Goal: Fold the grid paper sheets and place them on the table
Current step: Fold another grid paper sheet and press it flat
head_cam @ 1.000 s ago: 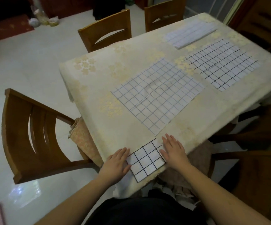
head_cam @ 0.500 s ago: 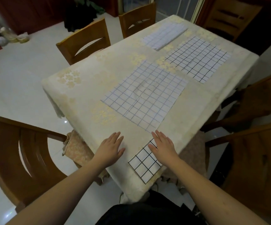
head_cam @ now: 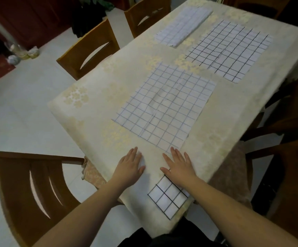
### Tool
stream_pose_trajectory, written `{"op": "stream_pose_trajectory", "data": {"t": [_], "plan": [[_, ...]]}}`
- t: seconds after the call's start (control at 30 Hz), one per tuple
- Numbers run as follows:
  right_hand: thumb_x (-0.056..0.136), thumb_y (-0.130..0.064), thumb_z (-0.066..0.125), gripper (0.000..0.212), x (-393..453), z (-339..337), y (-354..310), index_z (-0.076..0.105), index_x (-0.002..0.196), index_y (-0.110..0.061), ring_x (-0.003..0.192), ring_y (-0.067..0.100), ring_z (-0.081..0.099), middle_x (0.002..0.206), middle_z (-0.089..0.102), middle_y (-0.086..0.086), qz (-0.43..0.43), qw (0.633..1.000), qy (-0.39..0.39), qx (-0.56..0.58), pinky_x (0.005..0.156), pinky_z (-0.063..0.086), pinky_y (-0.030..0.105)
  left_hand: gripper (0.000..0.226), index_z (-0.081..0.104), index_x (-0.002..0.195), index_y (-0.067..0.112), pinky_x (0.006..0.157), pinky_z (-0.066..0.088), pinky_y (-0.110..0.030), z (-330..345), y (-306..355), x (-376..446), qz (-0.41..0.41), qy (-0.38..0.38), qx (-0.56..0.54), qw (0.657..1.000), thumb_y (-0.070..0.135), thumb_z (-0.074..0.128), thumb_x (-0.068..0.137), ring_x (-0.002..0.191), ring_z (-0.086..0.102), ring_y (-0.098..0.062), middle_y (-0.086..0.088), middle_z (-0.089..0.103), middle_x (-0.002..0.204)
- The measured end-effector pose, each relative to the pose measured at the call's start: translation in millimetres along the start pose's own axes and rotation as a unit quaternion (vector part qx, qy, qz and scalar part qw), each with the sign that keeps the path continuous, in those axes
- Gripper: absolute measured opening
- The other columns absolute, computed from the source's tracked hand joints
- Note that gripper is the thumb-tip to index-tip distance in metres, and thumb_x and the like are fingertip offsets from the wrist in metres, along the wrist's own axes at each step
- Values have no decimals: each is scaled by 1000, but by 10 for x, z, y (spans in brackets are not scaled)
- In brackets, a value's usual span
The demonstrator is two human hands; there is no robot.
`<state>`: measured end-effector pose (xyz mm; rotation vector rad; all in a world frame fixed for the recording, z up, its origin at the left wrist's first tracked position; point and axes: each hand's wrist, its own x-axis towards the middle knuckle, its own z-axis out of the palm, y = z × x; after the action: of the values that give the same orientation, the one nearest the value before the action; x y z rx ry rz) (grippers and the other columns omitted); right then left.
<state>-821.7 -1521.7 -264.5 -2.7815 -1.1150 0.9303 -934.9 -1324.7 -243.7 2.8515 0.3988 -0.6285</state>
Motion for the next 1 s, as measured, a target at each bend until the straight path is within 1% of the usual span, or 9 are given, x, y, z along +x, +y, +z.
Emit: {"op": "stream_pose_trajectory", "data": {"t": [0.13,0.23,0.4,0.5,0.57,0.63,0.73,0.87,1.0], "plan": [[87,-68,-1,84,-8,10,-27,-3,156,-21,150,15,-11,164,-13,1,5,1000,8,-14,118,-13,44,67,11,156,15,120,9,-36,-20,-38,40,17,1,12,1000,52,21,101,151,-4,-19,-4,-6,164],[99,-60,18,77,0,-9,-131,-2,156,-13,150,13,-9,164,-8,-1,32,999,11,-18,119,-12,45,71,7,156,15,120,4,-38,53,-108,74,34,13,32,999,55,12,98,151,-5,-20,-4,-6,164],[101,-51,31,70,-113,-7,-347,12,155,-11,150,13,2,164,7,-1,49,996,76,8,120,-8,43,67,3,156,17,120,0,-40,88,-259,51,72,49,35,996,48,27,102,150,-8,-20,-3,-8,164],[94,-34,59,58,-287,82,-452,42,144,-10,143,18,33,154,38,3,12,976,215,26,116,-2,36,74,-6,155,15,121,1,-38,43,-403,-19,101,91,18,991,45,33,101,150,-8,-20,-3,-9,163],[76,-26,81,54,-412,121,-526,64,125,-11,124,19,57,133,61,3,5,962,271,24,110,14,33,79,-10,155,16,123,4,-40,15,-545,-42,117,108,19,987,44,39,99,150,-9,-20,-2,-11,163],[67,-18,87,51,-533,135,-593,69,115,-12,113,16,62,121,68,1,0,950,310,43,103,25,33,86,-11,154,18,123,8,-42,-17,-683,-44,128,121,19,984,43,47,97,151,-6,-21,-3,-10,162],[72,-13,79,39,-723,98,-677,72,110,-13,106,9,53,113,71,2,-2,914,397,87,95,29,27,91,1,157,22,119,15,-45,-107,-852,9,154,157,27,975,39,62,91,150,7,-25,-6,7,164],[81,-4,74,22,-972,74,-753,74,100,-15,94,6,57,101,69,-7,40,885,424,188,87,45,24,75,28,153,20,116,24,-49,-240,-1075,168,164,170,44,971,20,66,89,147,23,-30,-11,27,159],[89,-4,67,14,-1217,13,-852,70,96,-17,86,1,58,94,66,-9,119,853,412,296,77,44,7,32,74,101,15,102,42,-50,-333,-1284,292,215,216,63,950,0,75,73,124,56,-33,-13,65,126]]}}
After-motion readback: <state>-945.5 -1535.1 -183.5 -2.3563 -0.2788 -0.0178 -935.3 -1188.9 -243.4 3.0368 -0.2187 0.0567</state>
